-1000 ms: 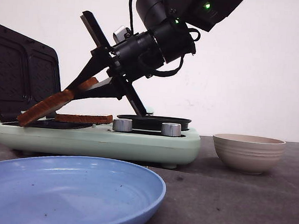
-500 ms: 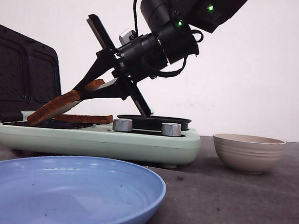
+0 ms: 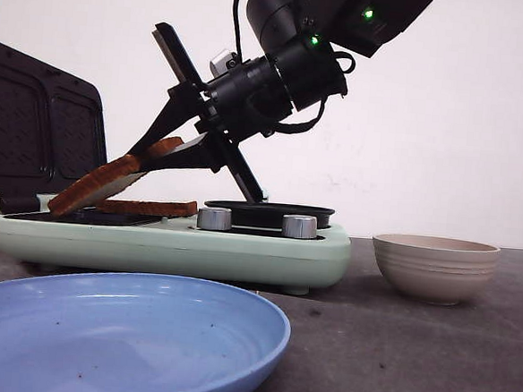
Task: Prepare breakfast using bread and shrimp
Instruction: 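Lower the bread onto the near grill plate and open the right gripper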
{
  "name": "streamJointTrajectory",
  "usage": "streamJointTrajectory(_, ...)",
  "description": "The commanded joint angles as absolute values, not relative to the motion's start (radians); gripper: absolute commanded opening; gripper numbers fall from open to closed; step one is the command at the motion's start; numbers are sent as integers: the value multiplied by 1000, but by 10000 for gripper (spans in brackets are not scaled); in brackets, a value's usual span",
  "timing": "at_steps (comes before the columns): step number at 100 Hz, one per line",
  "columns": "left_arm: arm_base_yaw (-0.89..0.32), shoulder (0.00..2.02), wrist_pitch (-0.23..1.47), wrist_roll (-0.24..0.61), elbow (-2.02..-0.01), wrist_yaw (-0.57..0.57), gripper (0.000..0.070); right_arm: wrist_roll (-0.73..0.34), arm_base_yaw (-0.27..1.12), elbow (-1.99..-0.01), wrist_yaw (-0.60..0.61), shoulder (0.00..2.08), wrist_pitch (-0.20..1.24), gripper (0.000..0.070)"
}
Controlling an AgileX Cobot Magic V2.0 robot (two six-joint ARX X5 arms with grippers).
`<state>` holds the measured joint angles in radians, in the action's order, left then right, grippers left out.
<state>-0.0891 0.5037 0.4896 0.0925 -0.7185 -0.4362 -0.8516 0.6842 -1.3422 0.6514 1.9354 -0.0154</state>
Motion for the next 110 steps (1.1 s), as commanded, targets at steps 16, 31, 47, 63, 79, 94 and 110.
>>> streamJointTrajectory(16,-90,506,479,91,-724,-434,472,-830,692,-1394,662,1964,-28,0)
streamJointTrajectory(31,-90,506,479,92,-724,-434,472,-834,695,-1420,683,1988,-12,0)
streamJointTrajectory(47,-90,506,479,92,-724,-434,472,-833,700,-1422,683,2001,6,0)
streamJointTrajectory(63,-90,506,479,92,-724,-434,472,-842,705,-1422,677,2016,-5,0)
streamJointTrajectory(79,-90,506,479,92,-724,-434,472,-849,705,-1422,665,2021,-8,0)
streamJointTrajectory(94,-90,506,479,92,-724,-434,472,-853,709,-1422,654,2022,-23,0)
streamJointTrajectory(110,-90,506,479,92,-724,-434,472,-848,710,-1422,654,2022,-28,6)
